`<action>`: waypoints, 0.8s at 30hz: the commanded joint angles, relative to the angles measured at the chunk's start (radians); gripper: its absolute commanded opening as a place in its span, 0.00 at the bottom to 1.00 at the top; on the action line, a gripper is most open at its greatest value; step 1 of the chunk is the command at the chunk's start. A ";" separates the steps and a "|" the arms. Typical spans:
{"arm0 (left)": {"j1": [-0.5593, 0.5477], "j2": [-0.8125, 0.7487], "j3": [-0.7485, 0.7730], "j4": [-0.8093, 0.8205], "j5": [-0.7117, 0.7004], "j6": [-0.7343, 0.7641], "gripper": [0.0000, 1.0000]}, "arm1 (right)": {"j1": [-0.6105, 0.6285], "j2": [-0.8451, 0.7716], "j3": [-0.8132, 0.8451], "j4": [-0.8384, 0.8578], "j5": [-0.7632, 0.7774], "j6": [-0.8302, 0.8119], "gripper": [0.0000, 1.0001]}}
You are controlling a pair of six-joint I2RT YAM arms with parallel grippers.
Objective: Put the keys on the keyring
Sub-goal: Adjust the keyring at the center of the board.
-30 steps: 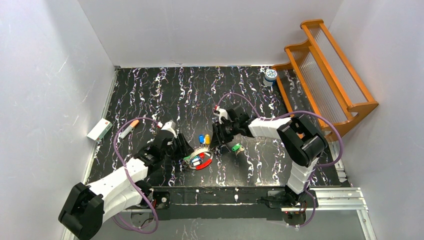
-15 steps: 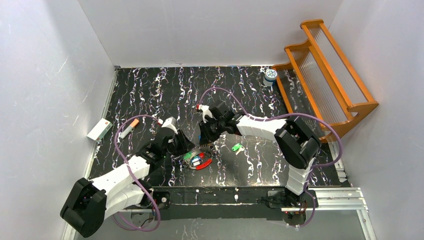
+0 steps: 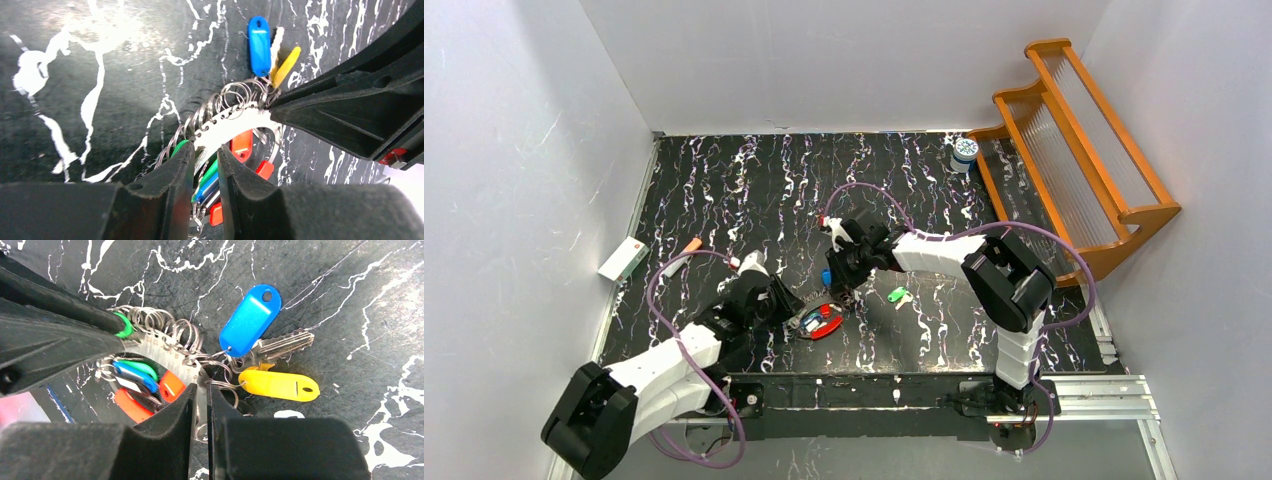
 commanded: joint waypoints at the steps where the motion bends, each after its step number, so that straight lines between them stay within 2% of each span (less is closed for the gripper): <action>1: 0.001 -0.057 0.000 -0.189 -0.134 -0.024 0.23 | -0.005 0.010 -0.004 -0.031 0.055 -0.016 0.21; 17: 0.001 -0.135 0.023 -0.280 -0.160 0.000 0.28 | -0.020 0.045 -0.038 -0.050 0.090 -0.026 0.20; 21: 0.001 -0.153 0.023 -0.223 -0.122 0.040 0.41 | -0.022 -0.002 -0.061 -0.033 0.094 -0.033 0.23; 24: 0.001 -0.174 0.033 -0.186 -0.107 0.077 0.55 | -0.022 -0.048 -0.065 -0.028 0.099 -0.044 0.31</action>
